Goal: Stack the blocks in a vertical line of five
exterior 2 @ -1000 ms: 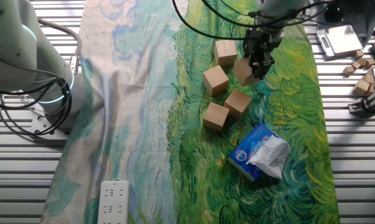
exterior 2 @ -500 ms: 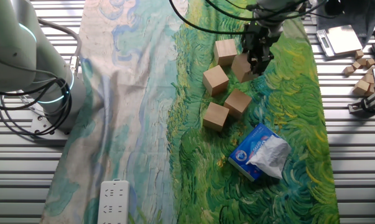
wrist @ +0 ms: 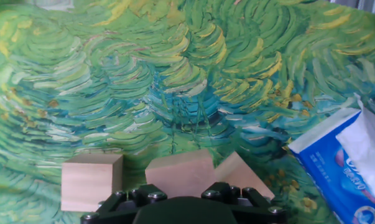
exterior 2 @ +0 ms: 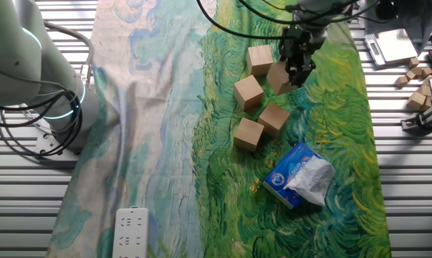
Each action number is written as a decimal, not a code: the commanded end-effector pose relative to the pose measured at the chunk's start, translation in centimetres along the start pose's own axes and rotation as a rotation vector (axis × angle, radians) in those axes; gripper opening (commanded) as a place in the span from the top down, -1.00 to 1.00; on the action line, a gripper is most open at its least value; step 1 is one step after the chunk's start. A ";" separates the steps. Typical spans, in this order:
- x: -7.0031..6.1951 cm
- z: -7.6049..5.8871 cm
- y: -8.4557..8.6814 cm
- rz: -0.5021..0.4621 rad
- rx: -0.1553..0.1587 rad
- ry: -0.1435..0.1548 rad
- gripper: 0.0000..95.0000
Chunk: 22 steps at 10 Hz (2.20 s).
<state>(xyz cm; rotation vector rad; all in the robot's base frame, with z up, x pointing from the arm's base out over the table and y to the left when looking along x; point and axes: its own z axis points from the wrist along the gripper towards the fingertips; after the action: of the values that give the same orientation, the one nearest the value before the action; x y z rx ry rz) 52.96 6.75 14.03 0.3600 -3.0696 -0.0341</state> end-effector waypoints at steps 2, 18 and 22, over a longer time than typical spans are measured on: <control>0.1 0.0 0.0 -0.042 -0.023 0.000 1.00; 1.5 -0.1 7.4 0.127 -0.036 0.022 1.00; 1.0 1.2 9.9 0.177 -0.045 0.021 1.00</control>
<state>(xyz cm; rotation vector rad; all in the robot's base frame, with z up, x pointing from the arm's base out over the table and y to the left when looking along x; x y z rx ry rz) 49.71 16.44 13.05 0.0851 -3.0572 -0.0894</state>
